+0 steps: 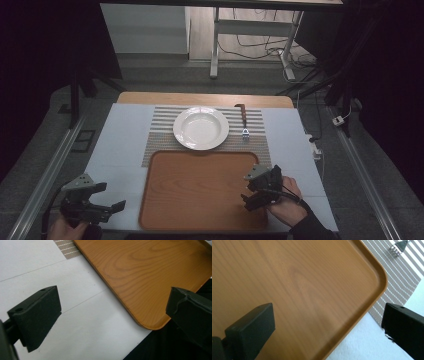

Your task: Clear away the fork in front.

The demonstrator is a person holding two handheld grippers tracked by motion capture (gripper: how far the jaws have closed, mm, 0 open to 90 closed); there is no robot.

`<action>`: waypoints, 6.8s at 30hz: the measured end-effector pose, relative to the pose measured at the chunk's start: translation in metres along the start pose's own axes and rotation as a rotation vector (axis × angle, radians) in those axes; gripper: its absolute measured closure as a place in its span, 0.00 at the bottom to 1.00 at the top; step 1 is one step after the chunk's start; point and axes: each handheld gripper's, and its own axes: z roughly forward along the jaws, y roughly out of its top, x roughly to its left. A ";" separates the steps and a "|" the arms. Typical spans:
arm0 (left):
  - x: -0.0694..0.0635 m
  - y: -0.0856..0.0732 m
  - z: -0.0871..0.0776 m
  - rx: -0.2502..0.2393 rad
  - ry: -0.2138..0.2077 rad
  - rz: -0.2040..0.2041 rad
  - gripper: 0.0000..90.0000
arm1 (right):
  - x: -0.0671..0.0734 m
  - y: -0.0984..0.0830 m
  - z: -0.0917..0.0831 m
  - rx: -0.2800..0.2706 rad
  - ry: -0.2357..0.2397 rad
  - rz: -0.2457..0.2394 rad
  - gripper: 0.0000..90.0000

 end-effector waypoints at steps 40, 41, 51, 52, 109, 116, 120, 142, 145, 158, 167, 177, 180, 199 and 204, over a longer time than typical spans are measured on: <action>0.002 0.000 0.000 0.005 -0.014 -0.006 0.00 | -0.068 0.059 0.069 0.120 -0.246 -0.184 0.00; 0.002 0.000 0.001 0.006 -0.015 -0.006 0.00 | -0.070 0.060 0.070 0.116 -0.254 -0.180 0.00; 0.002 0.000 0.001 0.008 -0.020 -0.007 0.00 | -0.090 0.070 0.084 0.144 -0.323 -0.210 0.00; 0.002 0.001 0.001 0.008 -0.021 -0.010 0.00 | -0.091 0.071 0.086 0.144 -0.328 -0.205 0.01; 0.000 0.001 0.002 0.020 -0.035 0.022 0.00 | -0.074 0.072 0.088 0.095 -0.417 -0.437 1.00; 0.001 0.001 0.001 0.007 -0.039 0.009 0.00 | -0.076 0.071 0.072 0.026 -0.376 -0.354 1.00; 0.001 0.001 0.000 0.002 -0.036 0.009 0.00 | -0.076 0.071 0.063 -0.013 -0.336 -0.298 1.00; -0.008 0.009 0.006 -0.027 -0.088 0.083 0.00 | -0.067 0.051 0.007 -0.289 -0.038 -0.015 1.00; -0.011 0.011 0.008 -0.026 -0.092 0.100 0.00 | -0.063 0.047 0.001 -0.318 0.011 0.007 1.00; -0.026 0.037 0.038 -0.003 -0.164 0.205 0.00 | -0.048 0.036 -0.023 -0.420 0.212 0.034 1.00; -0.034 0.057 0.059 0.009 -0.193 0.251 0.00 | -0.038 0.020 -0.031 -0.443 0.360 0.054 0.99; -0.055 0.090 0.092 0.072 -0.236 0.375 0.00 | -0.027 0.011 -0.034 -0.463 0.522 0.061 1.00; -0.059 0.095 0.098 0.090 -0.236 0.404 0.00 | -0.022 0.011 -0.034 -0.471 0.571 0.056 1.00; -0.087 0.121 0.140 0.211 -0.336 0.684 0.06 | 0.004 0.019 -0.033 -0.460 0.765 -0.053 1.00; -0.094 0.123 0.142 0.247 -0.355 0.772 0.31 | 0.006 0.019 -0.033 -0.457 0.791 -0.078 1.00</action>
